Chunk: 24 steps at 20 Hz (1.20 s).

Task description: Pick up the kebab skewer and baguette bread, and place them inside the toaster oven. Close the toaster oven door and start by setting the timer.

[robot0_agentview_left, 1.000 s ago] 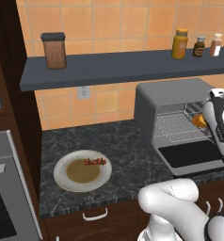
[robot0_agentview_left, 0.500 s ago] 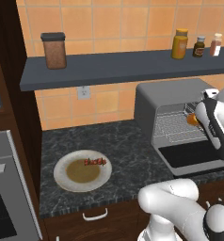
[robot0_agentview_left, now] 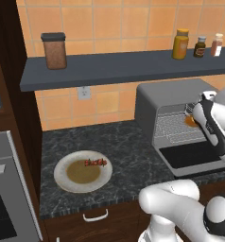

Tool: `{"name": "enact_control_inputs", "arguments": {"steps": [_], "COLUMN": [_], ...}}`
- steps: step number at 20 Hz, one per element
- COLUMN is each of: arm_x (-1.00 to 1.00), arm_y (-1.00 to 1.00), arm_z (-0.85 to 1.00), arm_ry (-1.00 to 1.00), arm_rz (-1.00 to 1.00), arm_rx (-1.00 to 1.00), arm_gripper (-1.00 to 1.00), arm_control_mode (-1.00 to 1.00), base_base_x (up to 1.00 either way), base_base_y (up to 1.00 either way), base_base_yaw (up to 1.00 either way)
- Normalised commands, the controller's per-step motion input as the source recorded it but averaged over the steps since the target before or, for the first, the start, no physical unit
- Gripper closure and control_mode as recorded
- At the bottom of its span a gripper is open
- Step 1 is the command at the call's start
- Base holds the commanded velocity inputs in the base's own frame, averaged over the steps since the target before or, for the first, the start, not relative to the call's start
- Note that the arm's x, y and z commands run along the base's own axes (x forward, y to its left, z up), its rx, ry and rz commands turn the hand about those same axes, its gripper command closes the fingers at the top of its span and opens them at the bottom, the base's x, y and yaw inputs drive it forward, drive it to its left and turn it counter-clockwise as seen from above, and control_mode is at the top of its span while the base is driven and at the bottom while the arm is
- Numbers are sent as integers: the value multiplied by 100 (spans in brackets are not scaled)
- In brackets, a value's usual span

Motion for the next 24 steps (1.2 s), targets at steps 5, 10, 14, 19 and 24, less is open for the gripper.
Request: {"name": "enact_control_inputs", "arguments": {"steps": [5,10,14,19,24], "arm_x": [18,43,42,29,3], "arm_y": [0,0,0,0,0], "arm_z": [-20,-1,0,-3,-32], "arm_ry": [-3,0,0,0,0], "arm_rz": [0,0,0,0,0], "arm_rx": [0,0,0,0,0], "arm_gripper": [100,100,100,100,100], "arm_control_mode": [-100,-100,-100,-100,-100], "base_base_x": [0,0,0,0,0], "base_base_y": [0,0,0,0,0], "base_base_yaw": [0,0,0,0,0]}}
